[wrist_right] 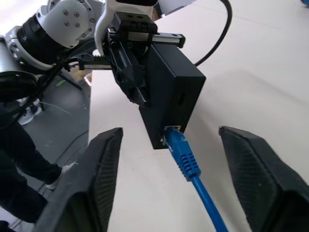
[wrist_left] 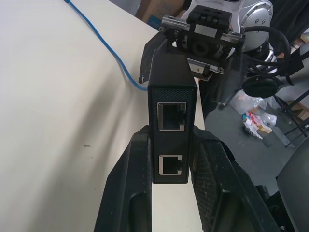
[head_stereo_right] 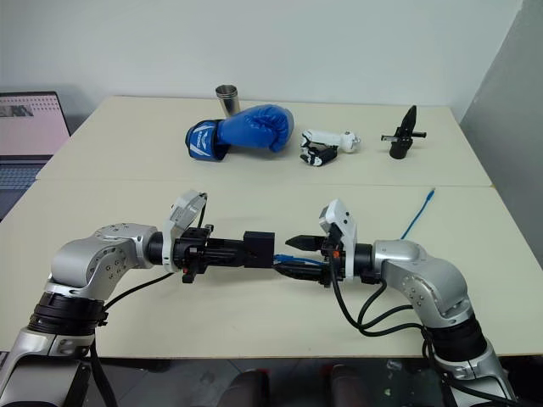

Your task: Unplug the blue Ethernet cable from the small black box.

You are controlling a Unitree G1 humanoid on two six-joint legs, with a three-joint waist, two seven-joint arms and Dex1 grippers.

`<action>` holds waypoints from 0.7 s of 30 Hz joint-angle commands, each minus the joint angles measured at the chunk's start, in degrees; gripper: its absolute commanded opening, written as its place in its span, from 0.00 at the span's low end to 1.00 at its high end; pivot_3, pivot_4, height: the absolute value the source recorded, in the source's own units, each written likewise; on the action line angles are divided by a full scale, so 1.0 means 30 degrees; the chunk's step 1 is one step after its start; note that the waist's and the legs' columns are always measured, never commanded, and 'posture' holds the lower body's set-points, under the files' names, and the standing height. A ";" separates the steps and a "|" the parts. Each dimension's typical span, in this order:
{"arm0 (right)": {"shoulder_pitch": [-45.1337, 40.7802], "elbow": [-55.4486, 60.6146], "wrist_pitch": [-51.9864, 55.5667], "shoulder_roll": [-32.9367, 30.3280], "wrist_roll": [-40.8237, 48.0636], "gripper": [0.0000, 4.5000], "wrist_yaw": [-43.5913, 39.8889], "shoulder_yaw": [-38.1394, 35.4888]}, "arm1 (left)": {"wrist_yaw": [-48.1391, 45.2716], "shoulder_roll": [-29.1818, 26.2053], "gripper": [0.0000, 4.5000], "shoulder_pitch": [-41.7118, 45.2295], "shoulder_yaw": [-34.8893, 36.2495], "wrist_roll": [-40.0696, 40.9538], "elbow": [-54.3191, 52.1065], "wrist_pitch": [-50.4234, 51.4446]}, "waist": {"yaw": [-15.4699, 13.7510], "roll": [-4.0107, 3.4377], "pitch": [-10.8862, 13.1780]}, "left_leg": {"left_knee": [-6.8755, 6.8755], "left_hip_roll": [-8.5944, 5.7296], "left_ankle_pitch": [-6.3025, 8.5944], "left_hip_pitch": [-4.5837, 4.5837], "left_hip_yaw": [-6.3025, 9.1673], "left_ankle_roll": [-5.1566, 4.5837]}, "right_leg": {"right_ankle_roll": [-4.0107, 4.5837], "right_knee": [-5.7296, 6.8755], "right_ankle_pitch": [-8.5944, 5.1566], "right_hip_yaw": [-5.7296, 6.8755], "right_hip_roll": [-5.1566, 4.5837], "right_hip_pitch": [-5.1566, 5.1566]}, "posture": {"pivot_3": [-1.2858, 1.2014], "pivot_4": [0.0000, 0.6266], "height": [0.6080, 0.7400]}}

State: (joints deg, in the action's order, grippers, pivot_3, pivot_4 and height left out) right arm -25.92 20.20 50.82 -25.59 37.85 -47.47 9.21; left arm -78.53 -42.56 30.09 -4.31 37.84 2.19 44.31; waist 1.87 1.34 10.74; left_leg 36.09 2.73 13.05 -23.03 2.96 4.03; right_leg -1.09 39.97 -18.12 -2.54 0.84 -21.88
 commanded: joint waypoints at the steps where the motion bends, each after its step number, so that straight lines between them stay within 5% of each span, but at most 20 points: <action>1: -0.0270 -0.0037 0.0527 0.0105 0.1110 0.74 -0.0343 -0.0534 | -0.0429 -0.0360 0.17 0.0242 0.0427 0.0103 -0.0622 -0.0302 | 0.0000 0.0000 0.0000 | 0.0000 0.0000 0.0000 0.0000 0.0000 0.0000 | -0.0001 0.0000 0.0000 0.0000 0.0000 0.0000 | 0.52 0.24 1.00; 21: -0.0889 -0.1097 0.1853 0.1777 0.3200 0.74 0.0778 -0.1637 | -0.0250 -0.0122 0.17 0.0513 0.2122 0.1549 0.0245 0.1226 | 0.0008 -0.0001 0.0000 | -0.0002 0.0002 0.0000 -0.0009 -0.0003 -0.0001 | -0.0006 0.0001 -0.0003 -0.0001 0.0003 -0.0018 | 0.52 0.24 1.00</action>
State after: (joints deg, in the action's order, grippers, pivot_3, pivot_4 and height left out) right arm -27.05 15.29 55.64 -21.48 44.23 -46.01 6.52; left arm -79.22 -42.56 30.44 0.33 40.66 3.11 47.11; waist 1.90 1.34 10.74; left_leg 36.08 2.74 13.05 -23.06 2.96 4.02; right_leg -1.10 39.97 -18.13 -2.54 0.84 -21.93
